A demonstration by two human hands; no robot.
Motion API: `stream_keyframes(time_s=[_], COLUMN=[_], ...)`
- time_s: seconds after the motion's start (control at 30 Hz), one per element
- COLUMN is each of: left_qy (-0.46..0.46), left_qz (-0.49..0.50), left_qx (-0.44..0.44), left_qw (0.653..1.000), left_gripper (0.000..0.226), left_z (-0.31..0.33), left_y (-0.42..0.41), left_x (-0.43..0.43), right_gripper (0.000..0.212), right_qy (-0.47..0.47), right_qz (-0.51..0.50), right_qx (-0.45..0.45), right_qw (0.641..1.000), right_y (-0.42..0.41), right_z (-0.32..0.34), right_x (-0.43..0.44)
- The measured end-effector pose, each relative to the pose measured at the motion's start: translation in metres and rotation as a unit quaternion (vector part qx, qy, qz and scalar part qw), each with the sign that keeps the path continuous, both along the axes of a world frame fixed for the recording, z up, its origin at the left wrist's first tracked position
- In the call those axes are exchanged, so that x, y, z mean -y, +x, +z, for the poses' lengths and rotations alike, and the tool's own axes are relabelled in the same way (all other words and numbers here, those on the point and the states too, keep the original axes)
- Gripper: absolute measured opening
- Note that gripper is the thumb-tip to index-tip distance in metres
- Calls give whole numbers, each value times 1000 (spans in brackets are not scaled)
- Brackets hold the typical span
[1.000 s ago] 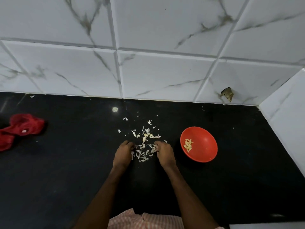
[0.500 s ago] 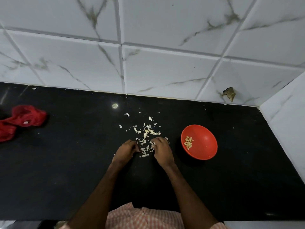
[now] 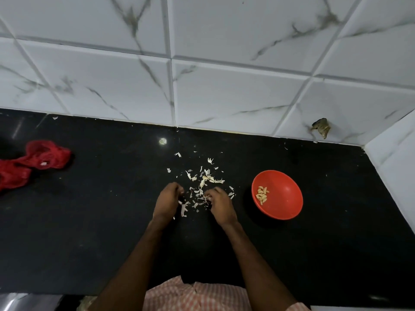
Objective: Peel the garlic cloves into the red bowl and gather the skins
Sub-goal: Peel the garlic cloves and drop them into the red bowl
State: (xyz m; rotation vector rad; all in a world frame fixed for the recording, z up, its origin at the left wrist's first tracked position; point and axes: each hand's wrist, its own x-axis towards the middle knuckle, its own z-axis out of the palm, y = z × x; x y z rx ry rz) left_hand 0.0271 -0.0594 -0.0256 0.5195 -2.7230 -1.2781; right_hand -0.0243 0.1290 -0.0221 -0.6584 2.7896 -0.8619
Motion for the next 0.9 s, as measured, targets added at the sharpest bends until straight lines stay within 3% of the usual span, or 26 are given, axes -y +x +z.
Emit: stream_keyframes(time_s=[0.1, 0.23, 0.43, 0.5, 0.67, 0.8, 0.9], left_qy=[73, 86, 95, 84, 44, 15, 5], left_qz=[56, 13, 29, 23, -12, -42, -65], left_qx=[-36, -24, -36, -36, -18, -3, 8], left_qw=[995, 996, 994, 996, 999, 999, 998], left_gripper=[26, 20, 24, 24, 17, 9, 12], left_z=[8, 2, -7, -8, -10, -8, -8], left_y=[-6, -11, -12, -12, -10, -9, -11], left_x=[9, 7, 18, 18, 13, 5, -1], right_gripper=[28, 24, 21, 20, 12, 1, 6], right_qy=[9, -21, -4, 20, 45, 1, -41], right_qz=[26, 18, 201, 216, 178, 54, -39], right_qx=[-60, -90, -90, -87, -86, -71, -54], right_qw=[998, 996, 976, 972, 979, 996, 997], right_y=[-1, 4, 27, 28, 21, 16, 10], right_z=[1, 0, -13, -14, -13, -5, 3], right_x=[9, 23, 31, 34, 37, 34, 32])
